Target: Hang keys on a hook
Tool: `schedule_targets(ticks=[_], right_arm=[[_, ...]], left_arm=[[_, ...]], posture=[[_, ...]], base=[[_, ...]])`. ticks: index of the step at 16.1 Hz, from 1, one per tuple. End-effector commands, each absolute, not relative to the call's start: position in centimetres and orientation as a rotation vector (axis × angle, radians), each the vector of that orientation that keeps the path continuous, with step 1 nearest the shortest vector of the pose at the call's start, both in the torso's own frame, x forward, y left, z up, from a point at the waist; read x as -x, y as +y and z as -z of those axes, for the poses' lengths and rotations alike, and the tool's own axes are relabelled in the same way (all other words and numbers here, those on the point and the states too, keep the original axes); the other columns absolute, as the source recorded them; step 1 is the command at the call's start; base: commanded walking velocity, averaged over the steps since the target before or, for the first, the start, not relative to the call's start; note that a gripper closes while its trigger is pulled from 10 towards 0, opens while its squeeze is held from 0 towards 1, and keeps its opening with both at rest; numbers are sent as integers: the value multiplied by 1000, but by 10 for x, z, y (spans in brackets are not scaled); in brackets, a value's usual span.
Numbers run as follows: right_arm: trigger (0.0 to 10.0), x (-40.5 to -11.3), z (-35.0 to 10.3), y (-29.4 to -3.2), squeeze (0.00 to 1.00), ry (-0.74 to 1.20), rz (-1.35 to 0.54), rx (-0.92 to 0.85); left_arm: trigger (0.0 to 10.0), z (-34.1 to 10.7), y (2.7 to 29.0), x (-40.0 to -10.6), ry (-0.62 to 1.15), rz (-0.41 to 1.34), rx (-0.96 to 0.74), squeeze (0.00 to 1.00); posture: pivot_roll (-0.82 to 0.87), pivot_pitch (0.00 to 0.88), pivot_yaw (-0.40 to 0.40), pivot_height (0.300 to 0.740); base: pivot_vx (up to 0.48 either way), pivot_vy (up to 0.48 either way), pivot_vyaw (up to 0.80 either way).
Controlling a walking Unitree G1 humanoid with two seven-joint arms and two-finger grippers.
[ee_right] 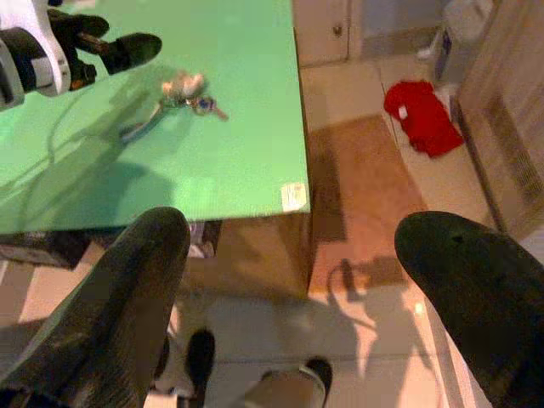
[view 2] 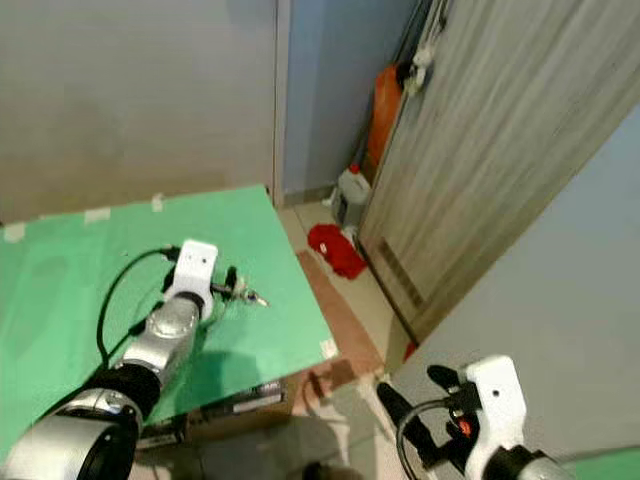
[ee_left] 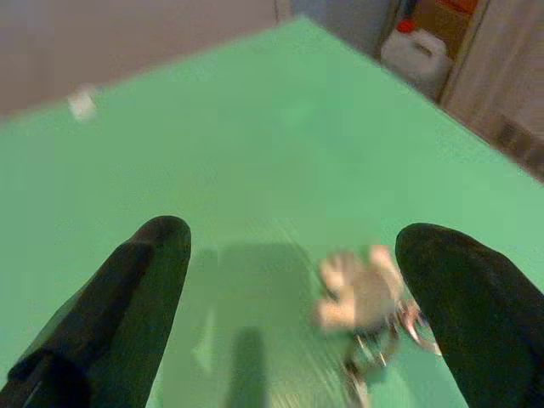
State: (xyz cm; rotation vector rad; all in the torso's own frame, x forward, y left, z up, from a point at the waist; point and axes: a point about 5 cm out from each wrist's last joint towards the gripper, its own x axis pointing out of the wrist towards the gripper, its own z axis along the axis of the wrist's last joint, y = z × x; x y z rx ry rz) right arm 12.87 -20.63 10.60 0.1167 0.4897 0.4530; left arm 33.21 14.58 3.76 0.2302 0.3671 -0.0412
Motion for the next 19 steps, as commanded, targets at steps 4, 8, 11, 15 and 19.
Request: schedule_targets(ticks=[4,8,11,15,19], right_arm=[[10000,-120,-118,-219,0,528,-433,-82],[10000,-110,-121,-219,0,563,-430,-85],[10000,-106,-122,-217,0,574,-426,-94],[10000,-98,-125,-216,0,590,-413,-102],[10000,-94,-126,-215,0,604,-408,-103]], left_arm=[[10000,-30,138,-329,409,34,-206,0],[10000,-32,147,-331,408,33,-231,0],[10000,-30,155,-330,447,15,-219,0],[10000,-26,152,-328,475,82,-221,0],[0,-22,152,-326,526,127,-207,0]], posture=[[-385,171,-113,740],[-398,186,-118,740],[-409,192,-114,740],[-438,200,-108,740],[-443,206,-104,740]], base=[[0,0,0],[0,0,0],[0,0,0],[0,0,0],[0,0,0]])
